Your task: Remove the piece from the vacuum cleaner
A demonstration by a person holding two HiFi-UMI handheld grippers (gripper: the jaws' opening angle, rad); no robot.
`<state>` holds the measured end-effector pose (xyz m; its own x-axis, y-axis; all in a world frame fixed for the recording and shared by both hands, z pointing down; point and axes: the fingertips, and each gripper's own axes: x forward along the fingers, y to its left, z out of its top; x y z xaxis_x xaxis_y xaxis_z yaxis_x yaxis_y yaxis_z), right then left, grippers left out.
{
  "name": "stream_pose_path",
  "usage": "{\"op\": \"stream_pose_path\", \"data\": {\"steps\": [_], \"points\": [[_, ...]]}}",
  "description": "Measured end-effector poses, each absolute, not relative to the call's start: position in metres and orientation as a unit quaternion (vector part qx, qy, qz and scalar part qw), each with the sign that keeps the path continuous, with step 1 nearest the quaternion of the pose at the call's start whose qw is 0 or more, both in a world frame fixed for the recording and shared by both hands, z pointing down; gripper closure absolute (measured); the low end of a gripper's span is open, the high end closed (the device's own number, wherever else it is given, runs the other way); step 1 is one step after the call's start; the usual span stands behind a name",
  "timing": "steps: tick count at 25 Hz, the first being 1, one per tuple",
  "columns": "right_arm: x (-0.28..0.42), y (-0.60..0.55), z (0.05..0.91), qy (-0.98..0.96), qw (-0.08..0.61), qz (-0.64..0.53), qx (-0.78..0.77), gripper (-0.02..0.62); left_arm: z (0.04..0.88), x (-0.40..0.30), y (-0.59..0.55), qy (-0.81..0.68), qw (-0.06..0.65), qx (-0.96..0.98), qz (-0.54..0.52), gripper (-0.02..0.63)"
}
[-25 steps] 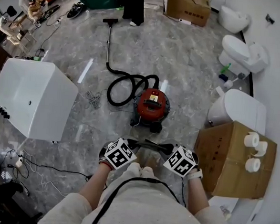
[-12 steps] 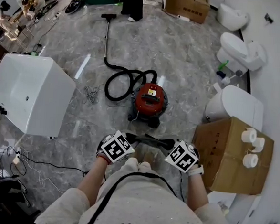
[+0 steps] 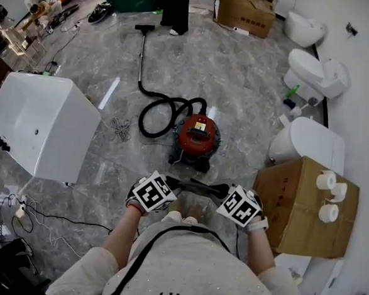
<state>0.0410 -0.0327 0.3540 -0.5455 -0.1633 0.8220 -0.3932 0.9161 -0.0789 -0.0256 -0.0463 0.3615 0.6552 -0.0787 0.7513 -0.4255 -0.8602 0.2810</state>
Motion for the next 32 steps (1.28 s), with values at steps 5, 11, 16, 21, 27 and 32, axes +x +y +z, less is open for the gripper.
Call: {"op": "stream_pose_path", "data": {"steps": [5,11,16,21,27,32], "points": [[0.037,-0.032,0.353,-0.872,0.445,0.129,0.158,0.558,0.36,-0.029,-0.047,-0.145,0.234,0.88,0.387,0.571],[0.037,-0.031,0.352,-0.874,0.443,0.126,0.156,0.558,0.359,-0.03,-0.044,-0.146,0.238,0.88,0.385,0.569],[0.036,-0.027,0.355,-0.872,0.446,0.128,0.155,0.558,0.362,-0.031,-0.04,-0.142,0.246,0.877,0.387,0.569],[0.035,-0.025,0.359,-0.871,0.447,0.131,0.153,0.558,0.366,-0.032,-0.038,-0.138,0.25,0.876,0.387,0.569],[0.039,-0.022,0.362,-0.869,0.452,0.132,0.153,0.558,0.369,-0.028,-0.035,-0.131,0.257,0.876,0.387,0.569],[0.041,-0.022,0.366,-0.868,0.452,0.135,0.155,0.558,0.373,-0.025,-0.035,-0.125,0.258,0.875,0.391,0.569]]}}
